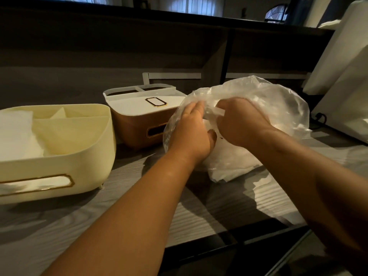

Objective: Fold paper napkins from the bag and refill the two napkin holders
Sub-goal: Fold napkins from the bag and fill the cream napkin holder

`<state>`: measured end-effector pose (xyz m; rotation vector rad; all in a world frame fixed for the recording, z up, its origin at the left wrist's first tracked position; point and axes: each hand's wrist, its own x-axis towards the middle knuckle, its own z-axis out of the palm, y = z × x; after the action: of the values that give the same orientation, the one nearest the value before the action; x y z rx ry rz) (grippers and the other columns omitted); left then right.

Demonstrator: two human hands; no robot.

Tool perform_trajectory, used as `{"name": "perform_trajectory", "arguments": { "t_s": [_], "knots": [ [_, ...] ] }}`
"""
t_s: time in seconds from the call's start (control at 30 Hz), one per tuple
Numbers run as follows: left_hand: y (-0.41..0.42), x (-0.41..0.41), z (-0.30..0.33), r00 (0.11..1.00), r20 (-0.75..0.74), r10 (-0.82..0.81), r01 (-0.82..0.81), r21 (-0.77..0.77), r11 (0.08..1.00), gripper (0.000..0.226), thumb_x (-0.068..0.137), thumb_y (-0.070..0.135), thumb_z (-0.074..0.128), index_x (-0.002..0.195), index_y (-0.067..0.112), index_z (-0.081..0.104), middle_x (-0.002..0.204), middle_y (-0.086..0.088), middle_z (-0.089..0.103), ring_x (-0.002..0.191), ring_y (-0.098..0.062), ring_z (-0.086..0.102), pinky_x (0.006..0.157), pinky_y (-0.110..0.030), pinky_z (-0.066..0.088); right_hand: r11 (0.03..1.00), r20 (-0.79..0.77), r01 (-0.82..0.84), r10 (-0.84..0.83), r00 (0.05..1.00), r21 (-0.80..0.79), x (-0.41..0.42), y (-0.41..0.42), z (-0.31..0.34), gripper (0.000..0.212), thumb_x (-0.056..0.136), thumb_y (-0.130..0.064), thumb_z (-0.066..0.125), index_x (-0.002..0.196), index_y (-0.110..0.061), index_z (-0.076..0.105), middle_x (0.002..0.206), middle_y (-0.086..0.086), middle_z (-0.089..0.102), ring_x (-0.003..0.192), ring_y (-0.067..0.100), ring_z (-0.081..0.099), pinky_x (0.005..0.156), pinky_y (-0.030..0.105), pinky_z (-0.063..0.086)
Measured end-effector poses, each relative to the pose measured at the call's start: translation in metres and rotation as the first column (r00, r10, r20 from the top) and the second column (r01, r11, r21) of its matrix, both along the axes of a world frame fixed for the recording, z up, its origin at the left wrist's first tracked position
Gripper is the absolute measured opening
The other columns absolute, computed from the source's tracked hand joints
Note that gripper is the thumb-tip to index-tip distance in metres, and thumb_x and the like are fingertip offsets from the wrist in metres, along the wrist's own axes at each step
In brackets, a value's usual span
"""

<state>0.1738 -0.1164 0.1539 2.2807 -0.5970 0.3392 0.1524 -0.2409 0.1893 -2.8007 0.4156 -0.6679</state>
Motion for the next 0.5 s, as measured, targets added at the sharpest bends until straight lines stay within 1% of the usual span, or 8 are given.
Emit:
{"name": "perform_trajectory", "arguments": {
  "t_s": [0.07, 0.13, 0.2, 0.23, 0.27, 0.33, 0.4, 0.5],
  "knots": [
    [0.008, -0.004, 0.005, 1.000, -0.018, -0.019, 0.018, -0.069, 0.997, 0.074, 0.093, 0.029, 0.066, 0.156, 0.029, 0.027, 0.161, 0.004, 0.029, 0.148, -0.024, 0.024, 0.120, -0.049, 0.028, 0.997, 0.001, -0.046, 0.046, 0.999, 0.060, -0.018, 0.006, 0.005, 0.024, 0.094, -0.016, 0.064, 0.112, -0.032, 0.068, 0.098, -0.006, 0.066, 0.086, 0.019, 0.060, 0.062, 0.026, 0.045],
    [0.018, -0.013, 0.010, 0.997, -0.039, -0.063, 0.056, -0.159, 0.986, 0.071, 0.090, 0.023, 0.070, 0.152, 0.029, 0.035, 0.154, 0.003, 0.036, 0.140, -0.024, 0.038, 0.111, -0.049, 0.043, 0.982, 0.022, -0.136, 0.134, 0.991, 0.133, -0.040, 0.010, 0.014, 0.013, 0.096, -0.017, 0.062, 0.101, -0.030, 0.066, 0.090, -0.006, 0.065, 0.084, 0.017, 0.062, 0.062, 0.026, 0.048],
    [0.034, -0.028, 0.017, 0.996, -0.004, -0.089, 0.086, -0.204, 0.975, 0.070, 0.088, 0.022, 0.073, 0.148, 0.031, 0.040, 0.148, 0.004, 0.039, 0.131, -0.020, 0.046, 0.105, -0.044, 0.049, 0.919, 0.143, -0.288, 0.257, 0.956, 0.271, -0.062, 0.014, 0.026, 0.009, 0.096, -0.018, 0.062, 0.103, -0.023, 0.065, 0.095, -0.001, 0.067, 0.090, 0.021, 0.065, 0.075, 0.033, 0.056],
    [0.043, -0.037, 0.018, 0.996, 0.034, -0.087, 0.093, -0.211, 0.973, 0.069, 0.087, 0.026, 0.075, 0.147, 0.033, 0.040, 0.146, 0.006, 0.039, 0.129, -0.017, 0.046, 0.105, -0.041, 0.049, 0.844, 0.215, -0.375, 0.313, 0.925, 0.384, -0.075, 0.017, 0.031, 0.012, 0.095, -0.018, 0.062, 0.107, -0.019, 0.066, 0.101, 0.004, 0.068, 0.096, 0.024, 0.066, 0.082, 0.039, 0.058],
    [0.055, -0.047, 0.019, 0.995, 0.063, -0.083, 0.095, -0.224, 0.970, 0.070, 0.087, 0.033, 0.075, 0.146, 0.036, 0.038, 0.145, 0.008, 0.038, 0.128, -0.014, 0.044, 0.104, -0.037, 0.048, 0.720, 0.295, -0.469, 0.366, 0.883, 0.512, -0.086, 0.020, 0.034, 0.018, 0.095, -0.017, 0.063, 0.112, -0.014, 0.065, 0.106, 0.007, 0.068, 0.101, 0.028, 0.067, 0.085, 0.042, 0.058],
    [0.081, -0.069, 0.015, 0.994, 0.021, -0.104, 0.106, -0.300, 0.948, 0.073, 0.087, 0.047, 0.071, 0.146, 0.043, 0.028, 0.144, 0.013, 0.035, 0.126, -0.008, 0.042, 0.098, -0.030, 0.049, 0.344, 0.445, -0.605, 0.441, 0.779, 0.718, -0.099, 0.031, 0.033, 0.031, 0.089, -0.017, 0.064, 0.119, -0.008, 0.063, 0.113, 0.012, 0.068, 0.108, 0.029, 0.067, 0.085, 0.043, 0.060],
    [0.109, -0.092, 0.009, 0.979, -0.099, -0.179, 0.118, -0.440, 0.890, 0.077, 0.084, 0.056, 0.067, 0.144, 0.054, 0.018, 0.144, 0.015, 0.035, 0.123, -0.008, 0.048, 0.092, -0.029, 0.054, 0.037, 0.523, -0.605, 0.464, 0.715, 0.795, -0.099, 0.047, 0.018, 0.041, 0.085, -0.014, 0.063, 0.124, -0.004, 0.060, 0.120, 0.017, 0.067, 0.111, 0.031, 0.067, 0.084, 0.043, 0.059],
    [0.148, -0.109, -0.002, 0.969, -0.186, -0.165, 0.036, -0.551, 0.833, 0.078, 0.079, 0.056, 0.070, 0.139, 0.061, 0.020, 0.140, 0.018, 0.041, 0.120, -0.009, 0.054, 0.089, -0.033, 0.058, -0.206, 0.531, -0.497, 0.469, 0.706, 0.843, -0.090, 0.081, -0.017, 0.041, 0.088, -0.009, 0.058, 0.129, -0.004, 0.058, 0.127, 0.020, 0.065, 0.117, 0.035, 0.065, 0.091, 0.047, 0.055]
  ]
}}
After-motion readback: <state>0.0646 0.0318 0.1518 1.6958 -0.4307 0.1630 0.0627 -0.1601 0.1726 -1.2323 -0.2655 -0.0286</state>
